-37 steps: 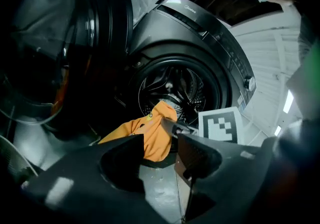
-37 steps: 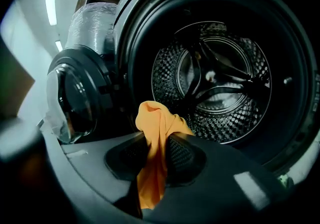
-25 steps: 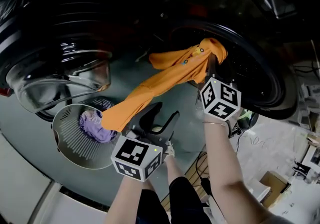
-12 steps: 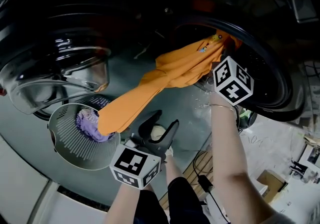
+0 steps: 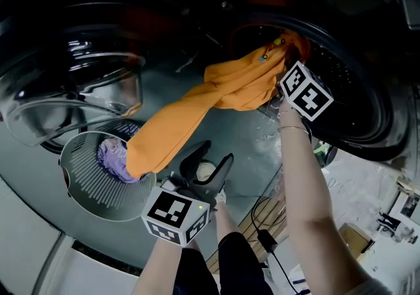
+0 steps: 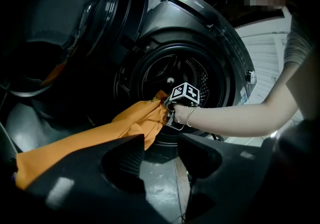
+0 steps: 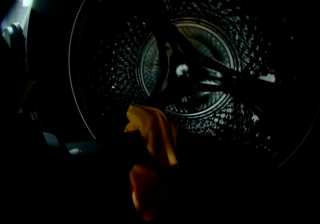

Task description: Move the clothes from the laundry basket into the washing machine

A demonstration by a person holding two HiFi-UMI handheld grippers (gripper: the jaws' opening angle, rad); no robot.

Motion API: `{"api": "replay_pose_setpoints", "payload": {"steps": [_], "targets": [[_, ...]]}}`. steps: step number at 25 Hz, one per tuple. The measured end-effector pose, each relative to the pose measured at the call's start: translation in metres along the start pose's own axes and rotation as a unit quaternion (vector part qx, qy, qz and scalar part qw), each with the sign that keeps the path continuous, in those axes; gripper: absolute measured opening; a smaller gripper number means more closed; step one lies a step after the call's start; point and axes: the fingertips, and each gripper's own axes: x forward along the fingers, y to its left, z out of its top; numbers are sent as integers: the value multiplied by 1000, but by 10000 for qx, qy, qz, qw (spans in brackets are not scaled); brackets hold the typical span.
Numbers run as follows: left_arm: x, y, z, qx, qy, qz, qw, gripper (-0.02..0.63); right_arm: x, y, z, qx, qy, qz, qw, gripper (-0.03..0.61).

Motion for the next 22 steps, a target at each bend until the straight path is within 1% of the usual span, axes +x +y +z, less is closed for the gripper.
{"api": "replay_pose_setpoints", "payload": {"steps": [1,2,3,4,6,8,10,13,15,18,19,20,22], "targets": [[1,0,0,4,1,10,10000,206,1,0,-4,185,113,80,9997,268],[1,0,0,4,3,21,10000,206,1,1,-7,355,211,171,9990,375],[1,0,0,5,7,32,10000,206,-1,3,-10,472,284,259,9981,447],[1,0,0,3,11,42,10000,206,-5,5,-11,521,314,339,9976,468],[0,0,-1,-8,30,46,10000,206,-20,8,-7,479,224,498,9974,486],[-1,1,-2,6,67,56,10000,206,-40,13,0,441,62,720,9964,486],[-6,6,-3,12,78,135,9999,206,-62,24,-6,457,38,1019,9937,483],[-17,15,-5,36,13,337,9994,206,-95,50,-46,512,404,1389,9881,483],[-24,24,-5,187,-71,596,9980,199,-113,68,-81,814,763,1521,9820,486],[-32,39,-3,374,-284,966,9942,85,-128,95,-127,1292,1156,1670,9706,503],[-33,43,-3,377,-354,1031,9933,26,-130,106,-139,1370,1260,1753,9668,513],[-35,47,-3,362,-401,1073,9928,6,-130,116,-151,1440,1374,1843,9625,526],[-38,54,-4,337,-443,1123,9921,6,-129,136,-173,1613,1615,1970,9535,551]]}}
